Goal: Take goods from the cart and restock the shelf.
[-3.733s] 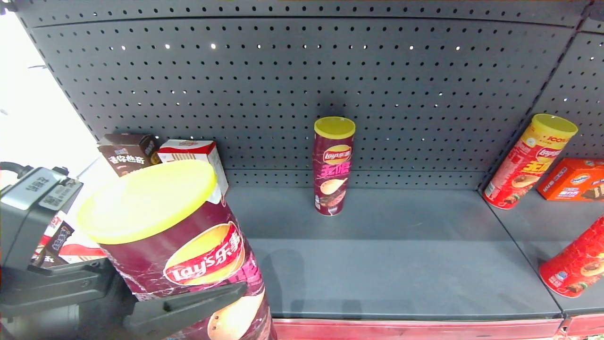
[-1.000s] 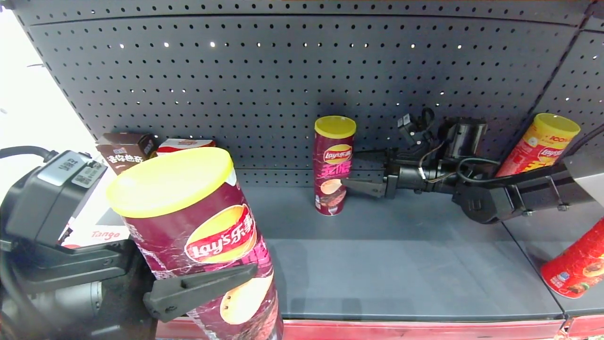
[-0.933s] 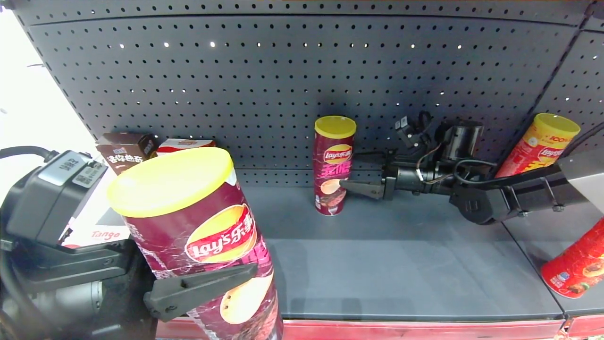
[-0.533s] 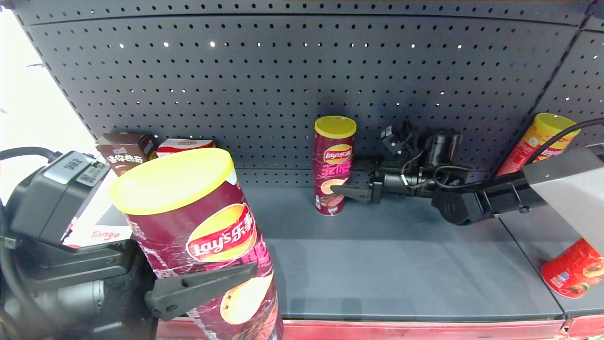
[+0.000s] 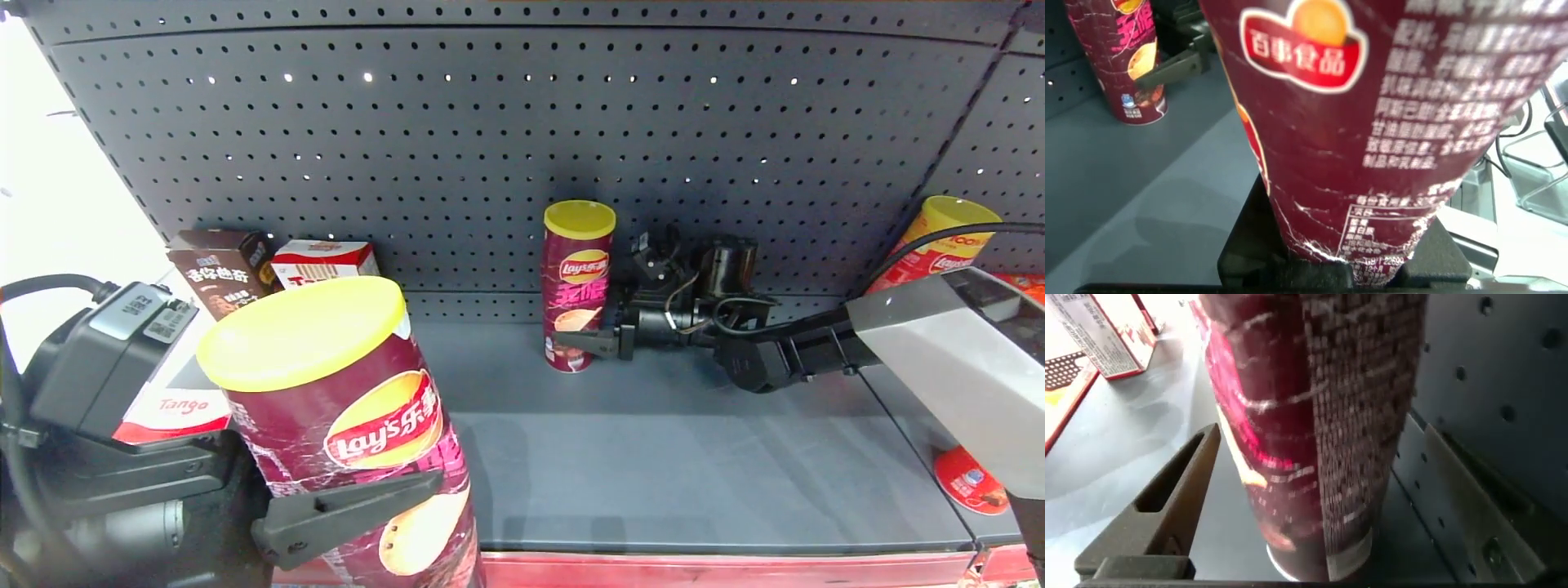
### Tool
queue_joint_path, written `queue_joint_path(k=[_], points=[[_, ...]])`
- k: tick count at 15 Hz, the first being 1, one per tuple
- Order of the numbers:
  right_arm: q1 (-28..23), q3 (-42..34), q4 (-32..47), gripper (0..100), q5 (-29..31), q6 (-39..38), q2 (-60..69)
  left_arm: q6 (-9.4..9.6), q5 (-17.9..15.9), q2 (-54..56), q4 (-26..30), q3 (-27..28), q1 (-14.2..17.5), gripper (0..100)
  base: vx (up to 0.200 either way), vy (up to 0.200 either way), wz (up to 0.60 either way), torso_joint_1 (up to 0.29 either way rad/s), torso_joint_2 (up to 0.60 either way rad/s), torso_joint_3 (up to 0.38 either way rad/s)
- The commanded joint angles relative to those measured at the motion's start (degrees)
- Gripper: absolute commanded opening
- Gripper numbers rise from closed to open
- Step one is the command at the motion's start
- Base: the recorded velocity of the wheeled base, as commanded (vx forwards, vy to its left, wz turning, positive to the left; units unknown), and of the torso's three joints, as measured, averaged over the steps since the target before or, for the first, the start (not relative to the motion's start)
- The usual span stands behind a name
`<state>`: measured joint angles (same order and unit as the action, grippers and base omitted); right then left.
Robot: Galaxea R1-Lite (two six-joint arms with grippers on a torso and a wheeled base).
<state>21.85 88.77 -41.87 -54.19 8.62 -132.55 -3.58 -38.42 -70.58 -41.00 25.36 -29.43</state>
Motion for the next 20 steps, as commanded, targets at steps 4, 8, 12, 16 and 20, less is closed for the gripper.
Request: queue_joint_path(k=[4,8,12,16,20], points=[[0.1,0.7,-0.5,0,0.4,0.0,-1.2,-0.02,-0.1,-0.2,-0.1,0.2,0.8,0,0.0,0.0,0.0,0.0,0.0,0.0],[0.7,-0.6,-0.8,0,0.4,0.1,-0.4,-0.02,-0.1,-0.1,-0.1,0.0,0.8,0,0.0,0.0,0.0,0.0,0.0,0.0],[2.8,-5.9,-1.5,0,0.4,0.2,6.2,0.07,-0.1,0.3,0.0,-0.1,0.8,0,0.0,0.0,0.0,0.0,0.0,0.0],[5.2,-15.0,-5.8,0,0.5,0.9,13.5,0.07,-0.1,0.4,0.0,0.0,0.8,0,0.0,0.0,0.0,0.0,0.0,0.0],[7.3,-33.6,-15.7,0,0.9,0.9,21.5,-0.02,-0.1,0.4,-0.1,0.1,1.1,0,0.0,0.0,0.0,0.0,0.0,0.0]])
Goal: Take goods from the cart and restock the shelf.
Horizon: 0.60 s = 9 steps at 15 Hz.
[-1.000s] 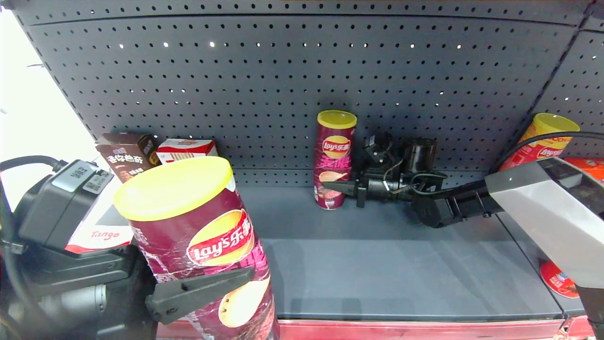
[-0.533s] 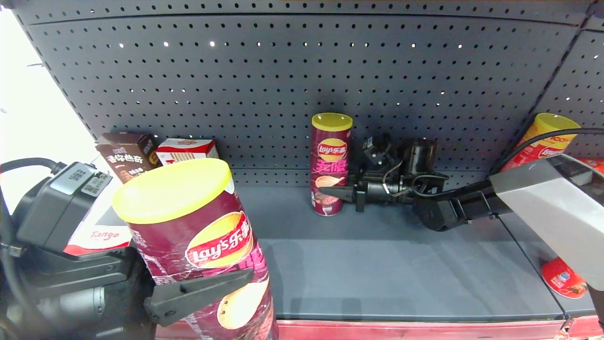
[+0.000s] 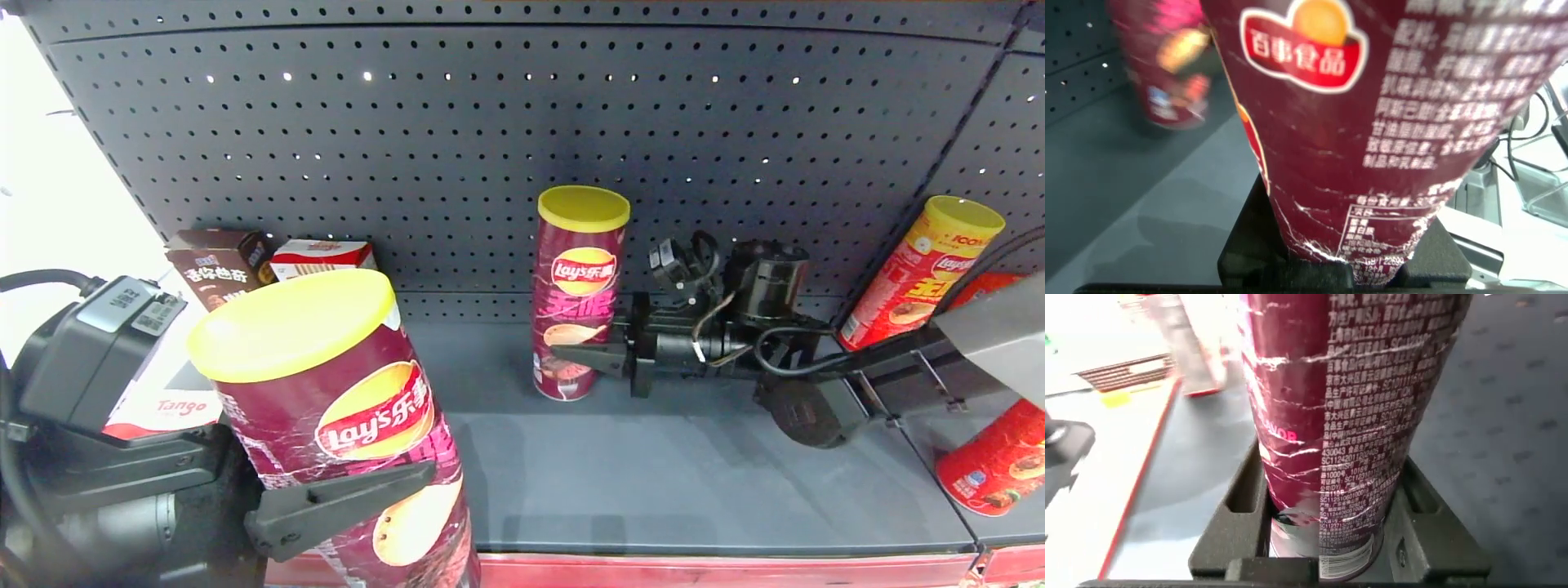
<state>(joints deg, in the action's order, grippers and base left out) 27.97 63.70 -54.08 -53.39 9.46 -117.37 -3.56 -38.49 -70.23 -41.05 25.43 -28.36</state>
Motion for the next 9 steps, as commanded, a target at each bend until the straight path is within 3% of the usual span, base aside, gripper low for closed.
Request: queue_joint_path(k=[1,6,9], points=[[1.6,-12.2,-5.1,0,0.3,0.0,7.9,-0.04,0.0,0.0,-0.1,0.1,0.1,0,0.0,0.0,0.0,0.0,0.0,0.0],[1.9,-25.7,-13.6,0,0.5,0.3,11.0,-0.04,0.1,-0.1,0.0,0.4,0.1,0,0.0,0.0,0.0,0.0,0.0,0.0],[2.2,-29.9,-16.0,0,0.6,0.6,10.5,-0.04,0.1,-0.3,0.0,0.5,0.1,0,0.0,0.0,0.0,0.0,0.0,0.0]])
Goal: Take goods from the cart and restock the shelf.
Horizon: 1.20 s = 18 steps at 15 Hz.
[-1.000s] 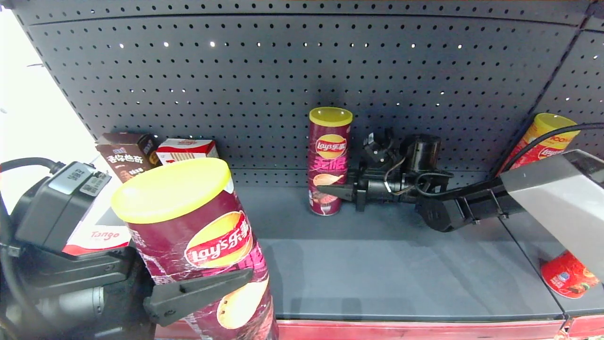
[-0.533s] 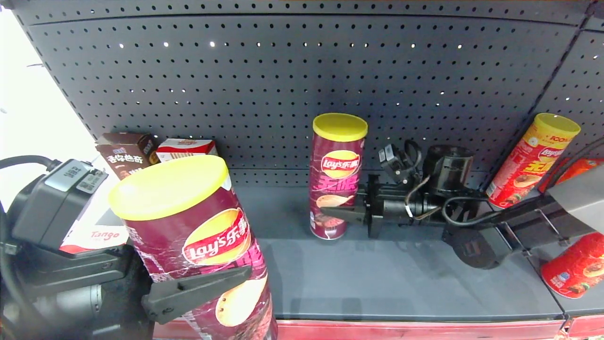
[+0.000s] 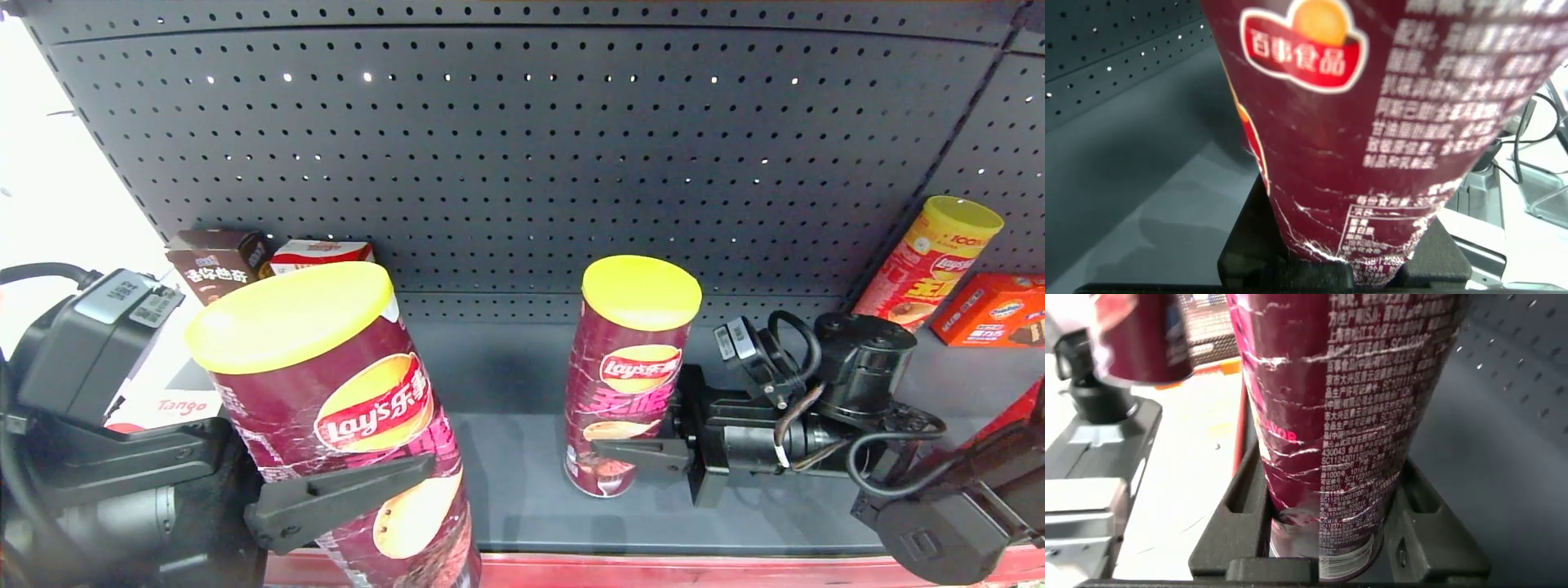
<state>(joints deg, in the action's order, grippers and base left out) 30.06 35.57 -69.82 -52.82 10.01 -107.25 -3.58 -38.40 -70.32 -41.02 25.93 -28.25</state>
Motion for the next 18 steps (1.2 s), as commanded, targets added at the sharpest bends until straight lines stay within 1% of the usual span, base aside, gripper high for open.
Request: queue_joint_path(k=[1,11,12,16,18], points=[[0.1,-2.7,-1.5,0,0.0,0.0,-0.1,-0.02,0.0,-0.3,0.0,0.1,0.0,0,0.0,0.0,0.0,0.0,0.0,0.0],[-0.4,-2.3,-1.7,0,0.0,1.9,-4.8,-0.11,0.0,-0.3,0.0,0.1,-0.1,0,0.0,0.0,0.0,0.0,0.0,0.0],[-0.4,-2.3,-1.7,100,0.0,1.9,-4.9,-0.11,0.0,-0.3,0.0,0.0,-0.1,0,0.0,0.0,0.0,0.0,0.0,0.0],[-0.5,-3.2,-1.7,100,0.0,2.6,-3.8,-0.11,0.0,-0.3,0.0,-0.1,-0.1,0,0.0,0.0,0.0,0.0,0.0,0.0],[-0.5,-4.6,-1.7,100,0.1,2.6,-0.4,-0.11,0.0,-0.3,-0.1,0.0,-0.1,0,0.0,0.0,0.0,0.0,0.0,0.0]])
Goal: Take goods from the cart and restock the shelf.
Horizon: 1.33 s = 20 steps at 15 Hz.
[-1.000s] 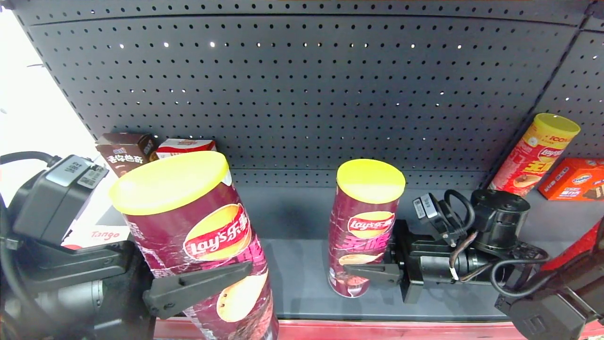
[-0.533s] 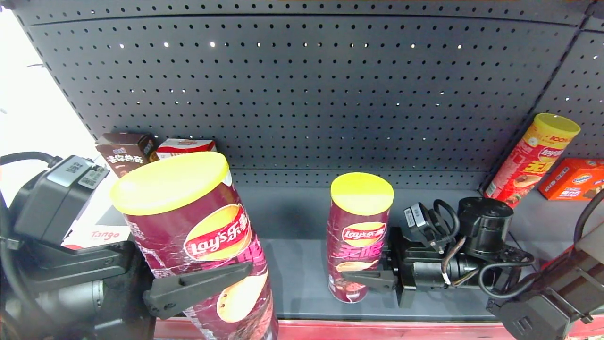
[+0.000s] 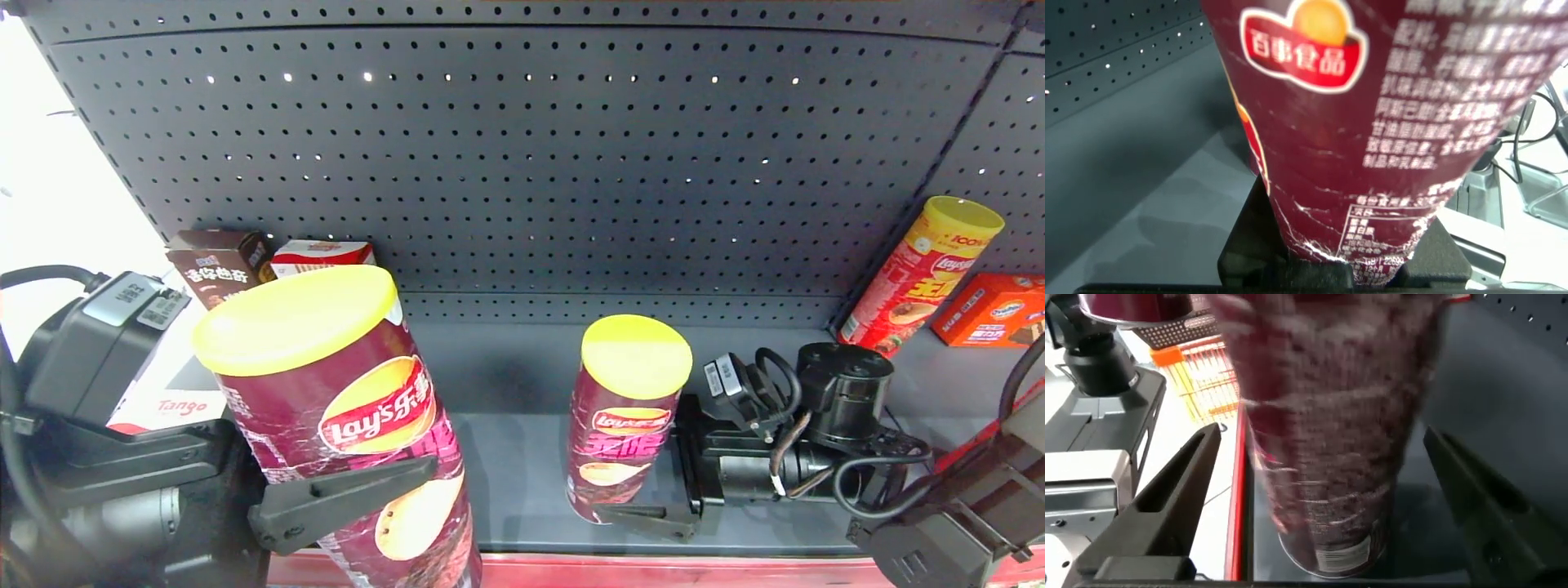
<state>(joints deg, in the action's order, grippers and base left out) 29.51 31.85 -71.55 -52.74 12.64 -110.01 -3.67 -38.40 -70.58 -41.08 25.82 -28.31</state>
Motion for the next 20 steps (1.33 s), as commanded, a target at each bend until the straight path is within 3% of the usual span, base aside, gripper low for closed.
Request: queue_joint_path(k=[1,7,12,16,18,20], points=[[0.0,-2.4,0.3,100,0.0,0.0,4.9,-0.02,0.0,0.0,-0.1,0.2,0.0,0,0.0,0.0,0.0,0.0,0.0,0.0],[-2.3,-13.0,0.8,100,0.4,0.0,19.3,-0.02,0.0,0.4,0.0,-0.4,0.0,0,0.0,0.0,0.0,0.0,0.0,0.0],[-10.6,-23.9,1.2,100,0.4,0.0,34.3,0.07,-0.1,0.4,0.0,0.2,-0.2,0,0.0,0.0,0.0,0.0,0.0,0.0],[-13.8,-29.2,2.5,100,0.4,0.0,43.6,0.07,-0.1,0.4,0.0,0.2,-0.5,0,0.0,0.0,0.0,0.0,0.0,0.0],[-15.7,-29.3,6.7,100,0.4,0.0,49.0,0.07,-0.1,0.4,0.0,0.2,-0.5,0,0.0,0.0,0.0,0.0,0.0,0.0],[-22.2,-28.8,19.4,100,0.4,-0.1,61.1,0.15,-0.1,0.7,0.0,0.4,-0.4,0,0.0,0.0,0.0,0.0,0.0,0.0]])
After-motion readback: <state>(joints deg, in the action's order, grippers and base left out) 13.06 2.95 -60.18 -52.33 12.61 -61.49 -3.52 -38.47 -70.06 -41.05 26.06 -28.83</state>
